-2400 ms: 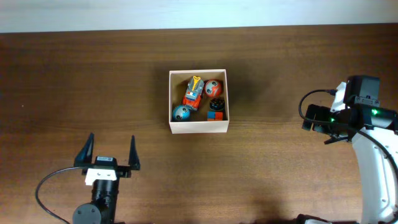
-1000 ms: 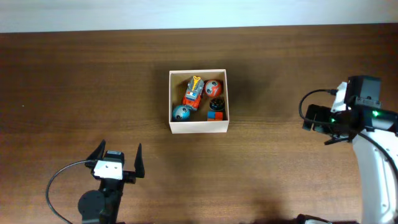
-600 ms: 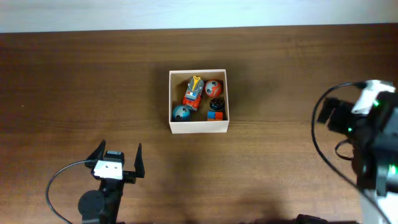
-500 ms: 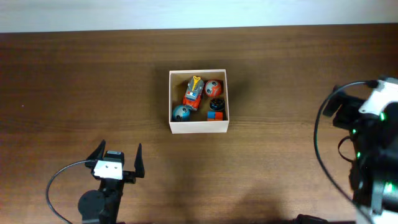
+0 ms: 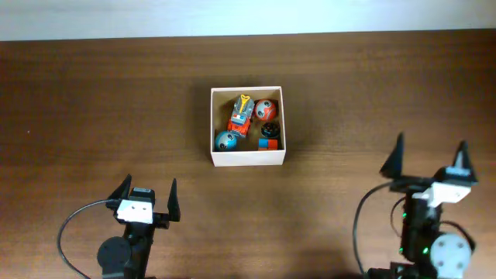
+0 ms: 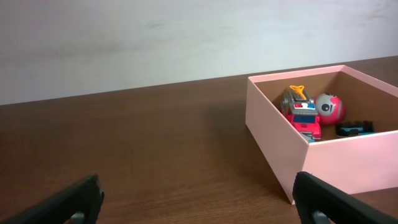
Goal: Pack container
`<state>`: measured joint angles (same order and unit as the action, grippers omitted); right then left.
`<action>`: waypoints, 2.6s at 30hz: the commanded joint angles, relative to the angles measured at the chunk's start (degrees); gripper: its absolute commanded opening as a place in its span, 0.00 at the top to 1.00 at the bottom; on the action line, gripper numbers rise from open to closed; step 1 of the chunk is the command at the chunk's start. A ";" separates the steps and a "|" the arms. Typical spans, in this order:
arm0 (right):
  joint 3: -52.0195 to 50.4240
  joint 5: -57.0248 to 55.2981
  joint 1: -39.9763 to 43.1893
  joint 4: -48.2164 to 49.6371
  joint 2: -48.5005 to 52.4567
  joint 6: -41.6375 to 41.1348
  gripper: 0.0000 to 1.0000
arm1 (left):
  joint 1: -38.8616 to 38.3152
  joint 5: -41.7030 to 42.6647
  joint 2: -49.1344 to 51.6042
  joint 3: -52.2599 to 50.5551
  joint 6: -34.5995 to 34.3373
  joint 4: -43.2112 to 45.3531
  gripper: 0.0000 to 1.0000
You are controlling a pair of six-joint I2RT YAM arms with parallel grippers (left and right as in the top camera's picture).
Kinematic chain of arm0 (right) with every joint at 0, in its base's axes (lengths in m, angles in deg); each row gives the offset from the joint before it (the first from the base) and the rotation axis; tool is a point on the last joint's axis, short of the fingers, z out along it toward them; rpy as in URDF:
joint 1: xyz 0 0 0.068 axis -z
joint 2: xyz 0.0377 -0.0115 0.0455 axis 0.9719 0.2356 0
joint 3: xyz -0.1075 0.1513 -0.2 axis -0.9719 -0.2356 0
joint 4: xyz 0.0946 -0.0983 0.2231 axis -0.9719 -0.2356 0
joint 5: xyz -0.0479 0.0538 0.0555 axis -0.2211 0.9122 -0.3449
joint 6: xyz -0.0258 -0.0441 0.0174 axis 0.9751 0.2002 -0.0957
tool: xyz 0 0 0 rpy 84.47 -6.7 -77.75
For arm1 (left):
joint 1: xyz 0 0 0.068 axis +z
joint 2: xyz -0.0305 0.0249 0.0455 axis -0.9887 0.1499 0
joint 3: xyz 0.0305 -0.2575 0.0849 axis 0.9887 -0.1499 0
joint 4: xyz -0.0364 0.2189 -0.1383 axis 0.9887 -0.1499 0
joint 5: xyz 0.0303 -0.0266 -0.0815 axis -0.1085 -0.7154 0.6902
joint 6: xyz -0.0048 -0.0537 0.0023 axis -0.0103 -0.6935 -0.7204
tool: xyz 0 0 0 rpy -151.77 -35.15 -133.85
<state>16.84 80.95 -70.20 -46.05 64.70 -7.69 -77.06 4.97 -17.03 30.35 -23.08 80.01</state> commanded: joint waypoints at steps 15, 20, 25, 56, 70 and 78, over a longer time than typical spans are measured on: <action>-8.57 -0.33 -11.04 -1.79 -15.28 2.32 0.01 | 0.35 0.59 0.15 -0.13 0.92 -0.20 0.01; -8.74 -0.33 -11.52 -4.00 -15.28 2.32 0.01 | 0.35 0.57 0.15 -0.13 0.92 -0.20 0.01; -8.74 -0.31 -11.52 -11.28 -15.28 2.32 0.01 | 0.35 0.57 0.15 -0.13 0.92 -0.20 0.01; -15.69 -0.28 -11.37 -20.20 -15.28 2.29 0.01 | 0.35 0.57 0.15 -0.13 0.92 -0.20 0.01; -15.69 -0.28 -11.37 -20.20 -15.28 2.29 0.01 | 0.35 0.57 0.15 -0.13 0.92 -0.20 0.01; -15.69 -0.26 -11.37 -20.20 -15.28 2.29 0.01 | 0.35 0.57 0.15 -0.13 0.92 -0.20 0.01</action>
<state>1.41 80.97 -81.11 -65.67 49.97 -5.77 -77.06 4.97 -17.03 30.35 -23.10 80.01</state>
